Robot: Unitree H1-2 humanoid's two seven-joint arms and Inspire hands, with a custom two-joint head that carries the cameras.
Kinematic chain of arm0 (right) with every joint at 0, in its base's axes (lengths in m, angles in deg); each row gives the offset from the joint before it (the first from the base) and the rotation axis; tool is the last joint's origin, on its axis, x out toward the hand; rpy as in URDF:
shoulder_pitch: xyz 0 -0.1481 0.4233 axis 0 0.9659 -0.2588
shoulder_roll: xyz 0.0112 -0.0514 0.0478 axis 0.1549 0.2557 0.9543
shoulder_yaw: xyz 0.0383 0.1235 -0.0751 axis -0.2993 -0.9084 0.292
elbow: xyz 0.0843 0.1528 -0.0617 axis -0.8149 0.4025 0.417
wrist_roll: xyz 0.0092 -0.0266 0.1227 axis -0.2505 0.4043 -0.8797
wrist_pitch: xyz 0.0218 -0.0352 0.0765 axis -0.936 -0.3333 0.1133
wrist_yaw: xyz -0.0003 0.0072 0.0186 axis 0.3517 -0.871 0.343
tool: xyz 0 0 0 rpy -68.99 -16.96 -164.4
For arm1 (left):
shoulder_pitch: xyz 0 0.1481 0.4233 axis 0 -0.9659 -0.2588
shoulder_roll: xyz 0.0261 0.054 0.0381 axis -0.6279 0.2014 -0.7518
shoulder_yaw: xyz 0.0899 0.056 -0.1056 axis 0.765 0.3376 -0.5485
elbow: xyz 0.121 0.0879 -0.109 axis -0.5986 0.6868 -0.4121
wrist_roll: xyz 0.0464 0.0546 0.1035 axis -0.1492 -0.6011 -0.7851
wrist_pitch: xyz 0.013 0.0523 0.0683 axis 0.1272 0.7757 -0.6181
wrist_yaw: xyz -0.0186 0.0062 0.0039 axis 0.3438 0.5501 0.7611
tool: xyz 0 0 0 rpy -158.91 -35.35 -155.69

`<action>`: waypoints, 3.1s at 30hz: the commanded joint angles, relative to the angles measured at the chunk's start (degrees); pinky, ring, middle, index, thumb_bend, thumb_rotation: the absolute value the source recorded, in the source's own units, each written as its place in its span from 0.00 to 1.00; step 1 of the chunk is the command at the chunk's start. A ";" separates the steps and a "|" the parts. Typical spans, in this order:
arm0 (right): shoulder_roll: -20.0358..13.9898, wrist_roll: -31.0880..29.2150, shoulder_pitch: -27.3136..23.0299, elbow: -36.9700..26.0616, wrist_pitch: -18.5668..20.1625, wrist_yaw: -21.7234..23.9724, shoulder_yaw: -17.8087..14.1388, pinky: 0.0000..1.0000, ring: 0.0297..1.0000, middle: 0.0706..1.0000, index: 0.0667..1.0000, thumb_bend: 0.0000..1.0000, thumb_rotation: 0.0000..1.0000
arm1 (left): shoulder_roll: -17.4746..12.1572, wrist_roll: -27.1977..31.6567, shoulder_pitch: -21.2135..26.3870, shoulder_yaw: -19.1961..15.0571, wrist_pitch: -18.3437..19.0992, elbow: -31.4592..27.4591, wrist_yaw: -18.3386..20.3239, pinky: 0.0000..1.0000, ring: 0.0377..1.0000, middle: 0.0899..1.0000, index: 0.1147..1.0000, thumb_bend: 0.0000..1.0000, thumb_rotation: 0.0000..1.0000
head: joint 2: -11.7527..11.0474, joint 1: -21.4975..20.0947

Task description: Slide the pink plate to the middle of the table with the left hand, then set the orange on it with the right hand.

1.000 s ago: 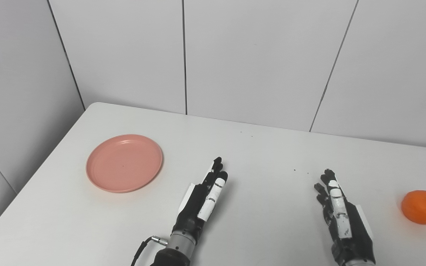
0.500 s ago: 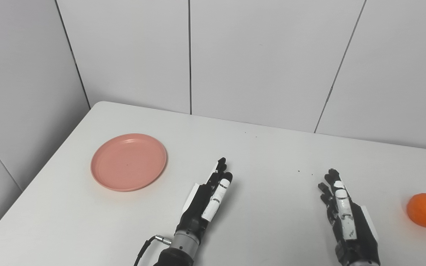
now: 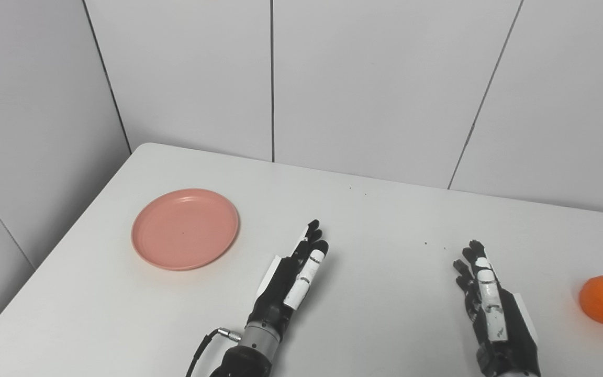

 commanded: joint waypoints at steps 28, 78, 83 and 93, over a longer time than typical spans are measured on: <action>0.01 -0.98 -1.02 0.16 -3.30 0.98 0.09 1.00 0.98 0.99 1.00 0.25 1.00 | -8.66 9.92 17.30 -12.54 10.43 -9.55 3.25 0.97 0.95 0.96 0.95 0.43 1.00 | -1.14 1.98; -0.78 -1.37 -0.73 -0.87 -2.33 0.77 -0.35 1.00 0.97 0.99 1.00 0.21 1.00 | -22.64 22.71 19.20 -32.99 11.45 2.45 -3.75 0.91 0.90 0.90 0.88 0.30 1.00 | -2.38 4.79; -0.83 -1.57 -0.64 -1.18 -1.91 0.82 -0.43 1.00 0.98 0.99 1.00 0.21 1.00 | -23.48 23.75 18.74 -33.70 11.37 4.15 -3.57 0.89 0.89 0.88 0.86 0.28 1.00 | -2.32 5.14; -1.04 -1.49 -0.67 -1.31 -2.24 0.90 -0.41 1.00 0.98 1.00 1.00 0.19 1.00 | -24.68 26.56 17.33 -35.45 11.48 7.15 -3.10 0.91 0.90 0.89 0.88 0.30 1.00 | -2.20 5.15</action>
